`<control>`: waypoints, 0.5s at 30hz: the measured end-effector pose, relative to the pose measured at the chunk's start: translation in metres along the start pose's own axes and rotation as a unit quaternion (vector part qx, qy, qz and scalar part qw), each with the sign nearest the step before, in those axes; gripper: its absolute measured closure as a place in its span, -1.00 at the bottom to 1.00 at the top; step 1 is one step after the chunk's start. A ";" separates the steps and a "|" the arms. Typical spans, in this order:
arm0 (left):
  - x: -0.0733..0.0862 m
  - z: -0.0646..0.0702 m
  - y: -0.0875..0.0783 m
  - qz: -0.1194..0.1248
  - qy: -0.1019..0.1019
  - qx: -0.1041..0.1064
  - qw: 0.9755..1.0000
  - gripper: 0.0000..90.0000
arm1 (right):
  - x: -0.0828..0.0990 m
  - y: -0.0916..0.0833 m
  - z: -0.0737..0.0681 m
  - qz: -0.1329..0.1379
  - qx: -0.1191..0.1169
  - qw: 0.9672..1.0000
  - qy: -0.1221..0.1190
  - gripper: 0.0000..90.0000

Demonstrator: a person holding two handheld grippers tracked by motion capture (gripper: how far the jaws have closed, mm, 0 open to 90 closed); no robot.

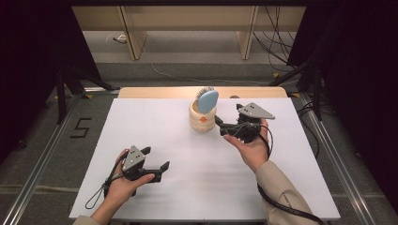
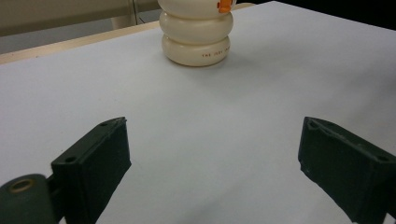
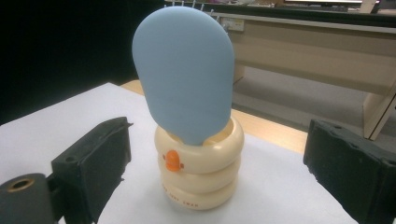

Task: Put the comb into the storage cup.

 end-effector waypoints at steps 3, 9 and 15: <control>0.000 0.000 0.000 0.000 0.000 -0.002 1.000 -0.84 | 0.001 -0.004 0.001 0.001 0.001 1.000 -0.001 -0.80; -0.001 -0.002 -0.001 0.001 0.001 -0.008 1.000 -0.91 | 0.007 -0.012 0.002 -0.004 -0.002 1.000 -0.005 -0.79; -0.001 -0.003 -0.001 0.001 0.004 -0.009 1.000 -0.96 | 0.014 -0.020 0.004 -0.010 -0.004 1.000 -0.013 -0.79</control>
Point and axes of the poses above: each handheld gripper's, and its own axes: y roughly forward along the jaws, x roughly out of its underside, z roughly to its right, the point moved 10 cm from there along y, roughly forward along the jaws, and after that the axes turned 4 degrees about y, right-handed, at the moved point
